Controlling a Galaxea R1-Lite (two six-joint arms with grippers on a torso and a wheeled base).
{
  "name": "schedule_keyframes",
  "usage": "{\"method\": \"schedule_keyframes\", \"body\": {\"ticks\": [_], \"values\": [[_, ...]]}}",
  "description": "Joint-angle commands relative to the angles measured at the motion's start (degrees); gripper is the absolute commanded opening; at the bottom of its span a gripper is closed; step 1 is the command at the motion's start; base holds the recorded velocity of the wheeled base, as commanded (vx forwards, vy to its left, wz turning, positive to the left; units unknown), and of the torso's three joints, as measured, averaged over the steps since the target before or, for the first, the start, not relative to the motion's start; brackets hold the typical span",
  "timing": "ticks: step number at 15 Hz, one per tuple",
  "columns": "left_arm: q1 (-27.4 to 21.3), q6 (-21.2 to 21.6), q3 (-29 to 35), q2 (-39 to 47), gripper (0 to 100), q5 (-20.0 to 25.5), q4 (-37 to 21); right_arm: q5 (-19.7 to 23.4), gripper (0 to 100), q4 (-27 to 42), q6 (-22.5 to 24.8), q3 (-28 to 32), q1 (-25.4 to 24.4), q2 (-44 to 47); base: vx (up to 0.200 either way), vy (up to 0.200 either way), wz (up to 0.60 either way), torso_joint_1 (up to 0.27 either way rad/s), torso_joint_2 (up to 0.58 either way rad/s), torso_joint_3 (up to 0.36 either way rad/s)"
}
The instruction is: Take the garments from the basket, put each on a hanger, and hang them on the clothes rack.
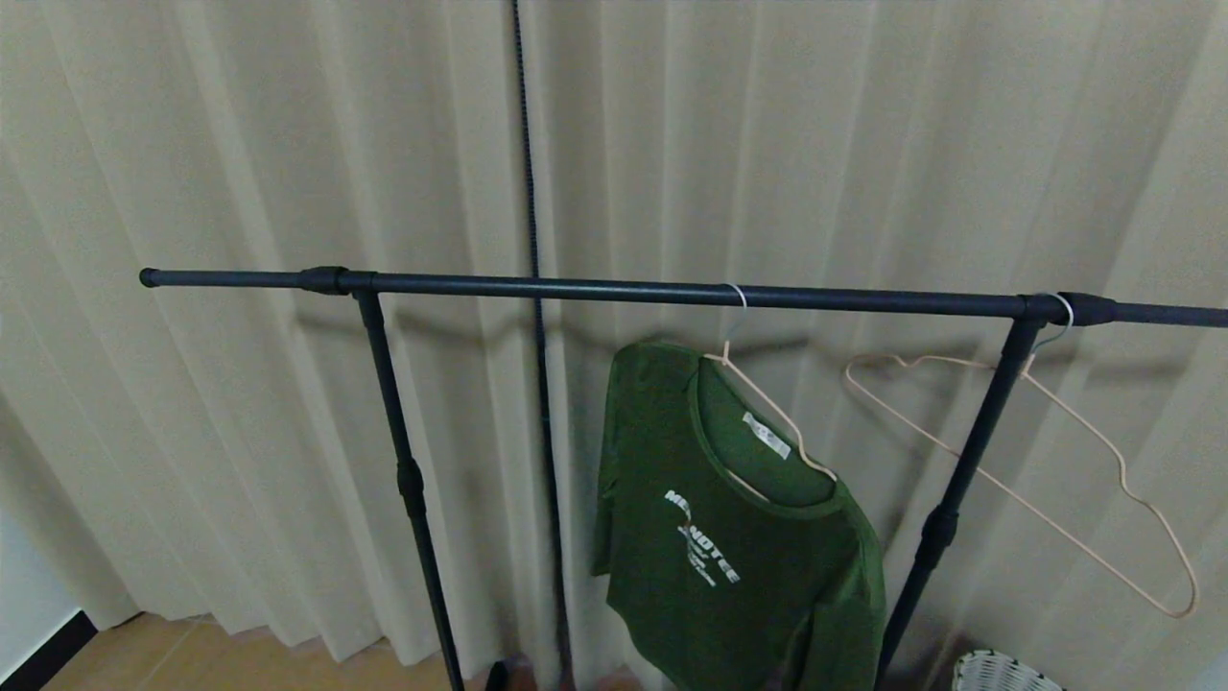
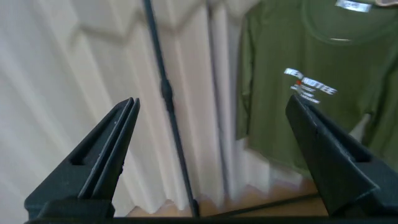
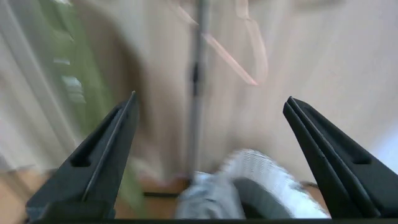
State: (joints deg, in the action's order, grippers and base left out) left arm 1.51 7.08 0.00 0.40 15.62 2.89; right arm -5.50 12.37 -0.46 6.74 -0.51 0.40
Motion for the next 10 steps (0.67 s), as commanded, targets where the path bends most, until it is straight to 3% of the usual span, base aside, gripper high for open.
{"method": "schedule_keyframes", "body": {"ticks": [1, 4, 8, 10], "values": [[-3.2, -0.2, 0.0, 0.6, 100, -0.1, 0.0, 0.8, 100, -2.2, -1.3, -2.1, 0.0, -0.4, 0.0, 0.0, 0.0, 0.0, 0.0, 0.0], [-3.4, -0.8, 0.0, -0.4, 100, -3.5, 0.4, 1.0, 100, -6.8, -0.5, -4.3, 0.1, -0.4, 0.0, 0.0, 0.0, 0.0, 0.0, 0.0], [-3.4, -8.9, 0.0, -0.4, 100, -20.3, 0.2, 0.0, 100, -7.5, -2.5, -4.5, 0.1, -0.4, 0.0, 0.0, 0.0, 0.0, 0.0, 0.0], [-3.4, -8.5, 0.0, -0.4, 100, -20.0, 0.1, 0.0, 100, -7.5, -2.4, -4.5, 0.1, -0.4, 0.0, 0.0, 0.0, 0.0, 0.0, 0.0]]}}
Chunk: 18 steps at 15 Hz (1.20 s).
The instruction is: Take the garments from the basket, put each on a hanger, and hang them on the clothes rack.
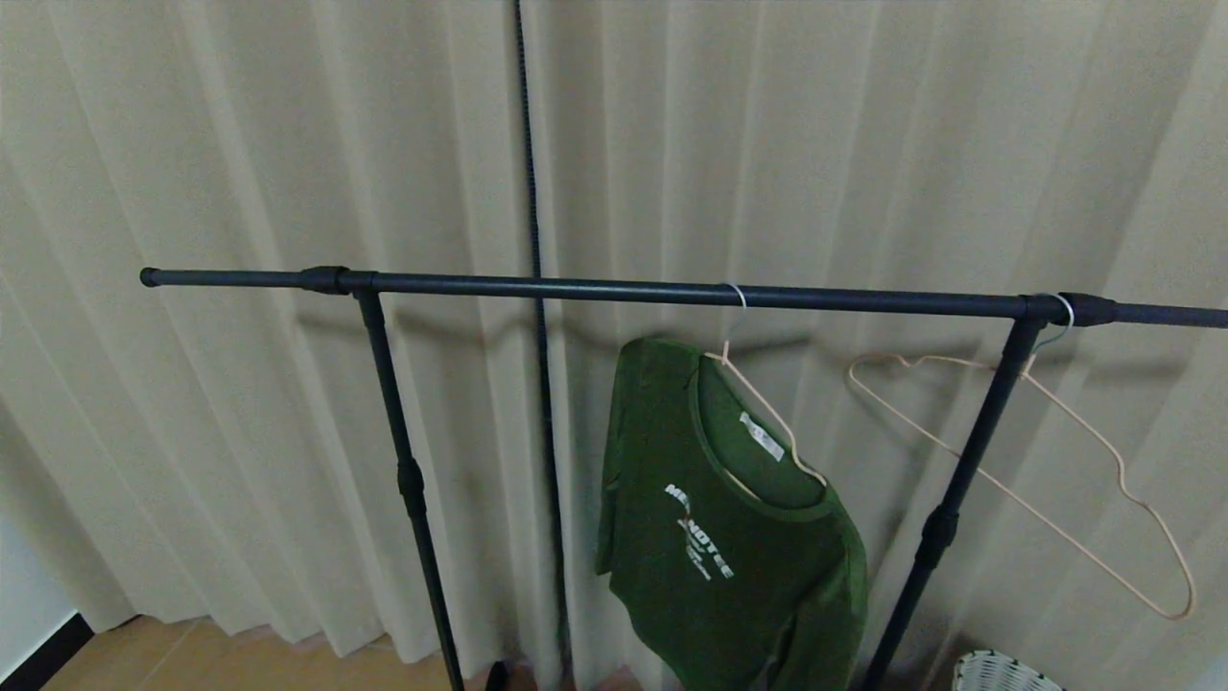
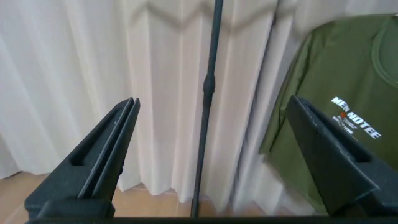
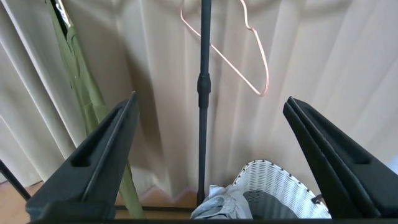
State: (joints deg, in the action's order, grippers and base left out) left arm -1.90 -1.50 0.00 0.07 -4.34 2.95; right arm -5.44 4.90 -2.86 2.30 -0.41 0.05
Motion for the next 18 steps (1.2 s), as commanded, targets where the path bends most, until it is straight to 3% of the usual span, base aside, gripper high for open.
{"method": "schedule_keyframes", "body": {"ticks": [1, 3, 6, 18], "values": [[-0.2, 0.0, 0.0, -0.1, 100, 0.2, 0.2, 0.0, 100, -0.1, 0.1, 0.0, 0.0, 0.0, 0.0, 0.0, 0.0, 0.0, 0.0, 0.0], [-3.2, -0.2, 0.0, -0.1, 100, 5.7, -0.8, 0.0, 100, -0.1, 0.1, -0.1, 0.0, 0.0, 0.0, 0.0, 0.0, 0.0, 0.0, 0.0], [-3.1, 0.2, 0.0, -0.1, 100, 5.8, -0.8, 0.0, 100, -0.1, 0.1, -0.1, 0.0, 0.0, 0.0, 0.0, 0.0, -0.07, 0.16, 0.086], [-3.1, 0.2, 0.0, -0.1, 100, 5.8, -0.8, -0.1, 100, -0.1, 0.1, -0.1, 0.0, 0.0, 0.0, 0.0, 0.0, -0.216, 0.5, 0.276]]}}
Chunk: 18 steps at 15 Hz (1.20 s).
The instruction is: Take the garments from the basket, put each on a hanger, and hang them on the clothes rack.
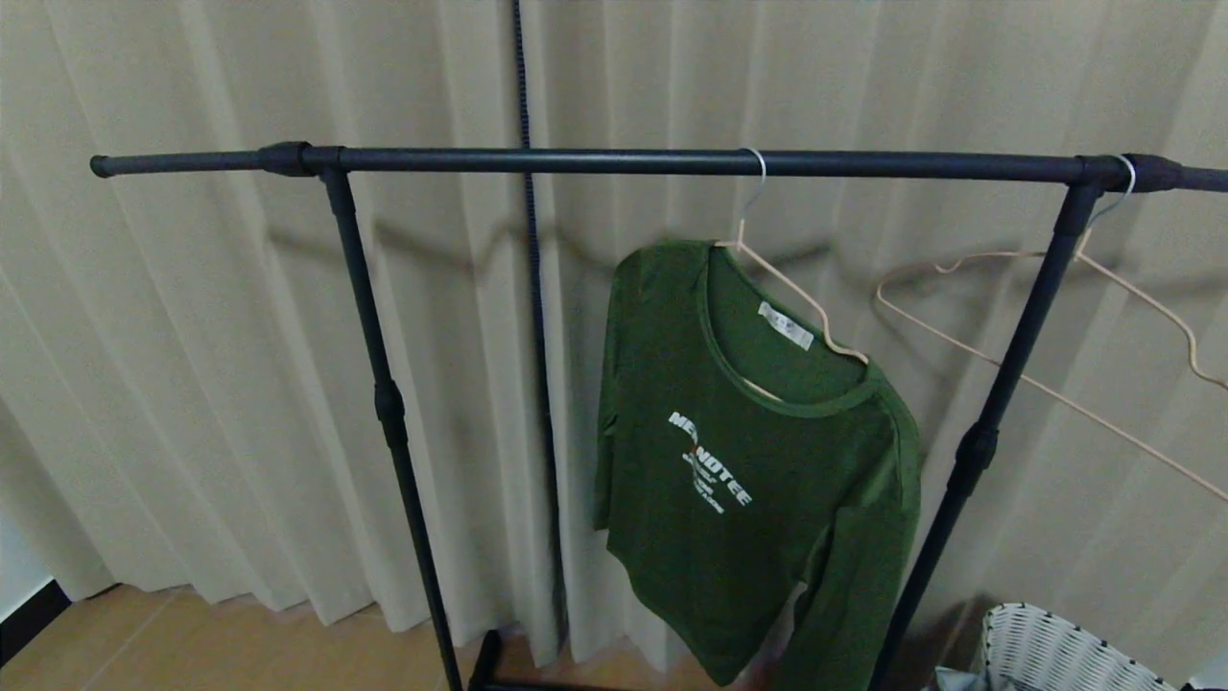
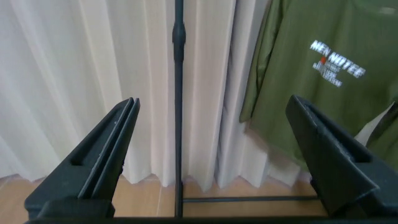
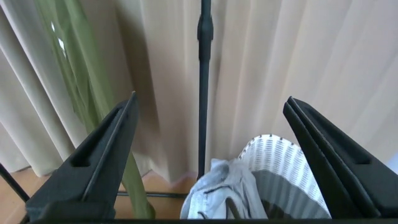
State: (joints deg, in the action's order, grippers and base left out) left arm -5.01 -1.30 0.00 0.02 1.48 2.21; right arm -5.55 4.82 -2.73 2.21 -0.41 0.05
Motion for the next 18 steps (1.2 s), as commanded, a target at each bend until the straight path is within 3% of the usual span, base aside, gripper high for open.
{"method": "schedule_keyframes", "body": {"ticks": [1, 12, 16, 18], "values": [[0.0, 0.0, 0.0, 0.0, 100, 0.0, 0.0, 0.0, 100, 0.0, -0.1, 0.0, 0.0, 0.0, 0.0, 0.0, 0.0, -0.198, 0.49, 0.271], [0.0, 0.2, 0.0, 0.0, 100, 0.0, 0.0, 0.1, 100, 0.0, 0.1, 0.0, 0.0, 0.0, 0.0, 0.0, 0.0, -0.164, 0.46, 0.294], [0.0, 0.2, 0.0, 0.0, 100, 0.0, 0.0, 0.0, 100, 0.0, 0.0, 0.0, 0.0, 0.0, 0.0, 0.0, 0.0, -0.031, 0.1, 0.069], [0.0, 1.5, 0.0, 0.0, 100, 0.5, -0.5, 0.1, 100, 0.0, 0.1, 0.0, 0.0, 0.0, 0.0, -0.2, 0.0, -0.002, 0.02, 0.012]]}}
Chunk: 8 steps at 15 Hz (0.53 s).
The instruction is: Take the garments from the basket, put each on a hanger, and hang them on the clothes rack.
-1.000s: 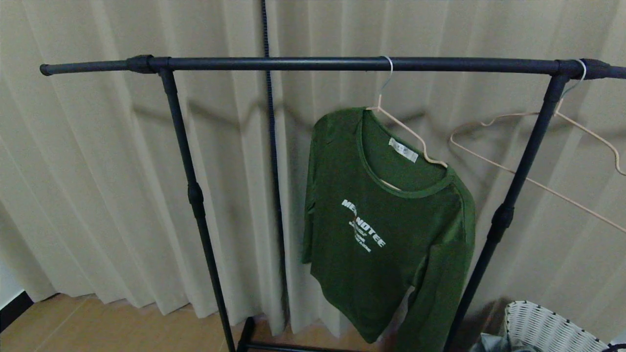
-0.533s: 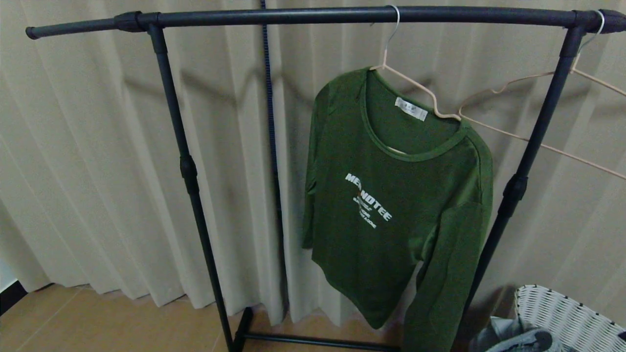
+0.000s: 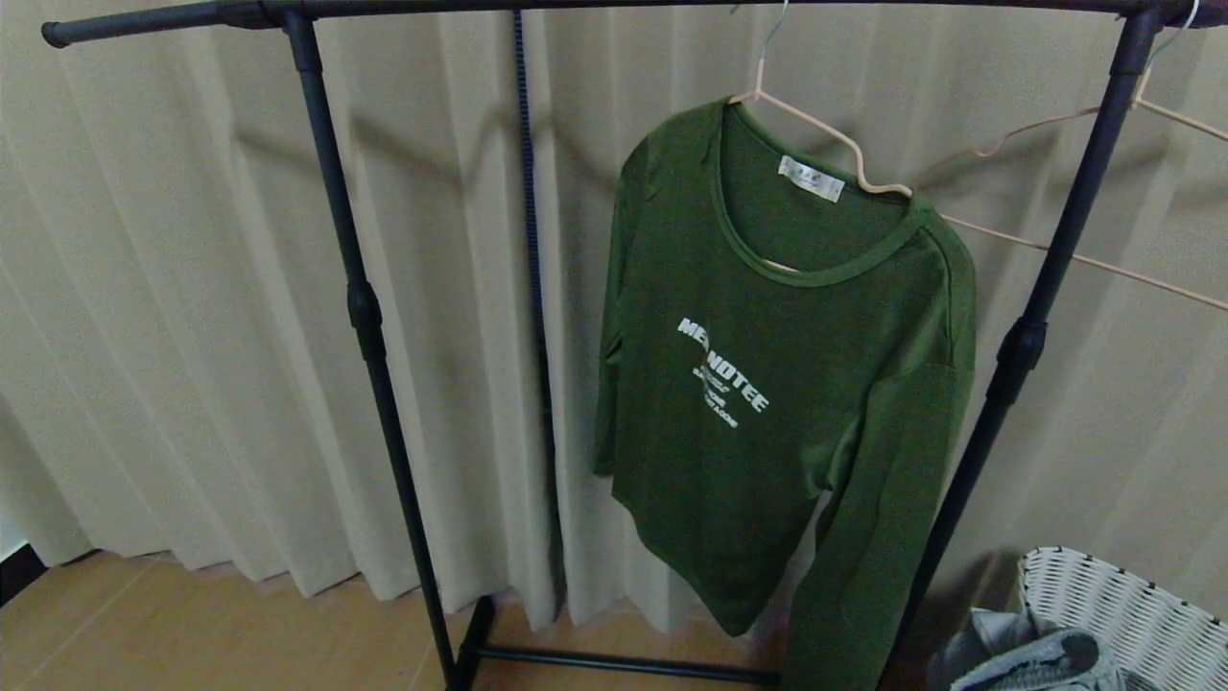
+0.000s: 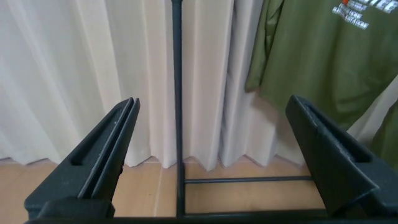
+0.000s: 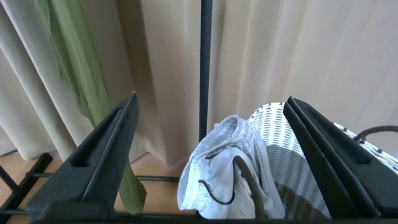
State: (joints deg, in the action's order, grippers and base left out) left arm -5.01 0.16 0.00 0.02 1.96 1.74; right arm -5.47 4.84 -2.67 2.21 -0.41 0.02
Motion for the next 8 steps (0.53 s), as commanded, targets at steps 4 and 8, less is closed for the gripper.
{"method": "schedule_keyframes", "body": {"ticks": [4, 8], "values": [[0.0, 0.2, 0.0, 0.0, 100, 0.2, -0.2, 0.0, 100, 0.0, 0.0, 0.0, 0.0, 0.0, 0.0, -0.2, 0.0, 0.002, 0.01, 0.004], [0.0, 0.2, 0.0, 0.0, 100, 0.2, -0.1, 0.1, 100, 0.0, 0.2, 0.1, 0.0, 0.0, 0.0, 0.0, 0.0, 0.0, 0.0, 0.0]]}}
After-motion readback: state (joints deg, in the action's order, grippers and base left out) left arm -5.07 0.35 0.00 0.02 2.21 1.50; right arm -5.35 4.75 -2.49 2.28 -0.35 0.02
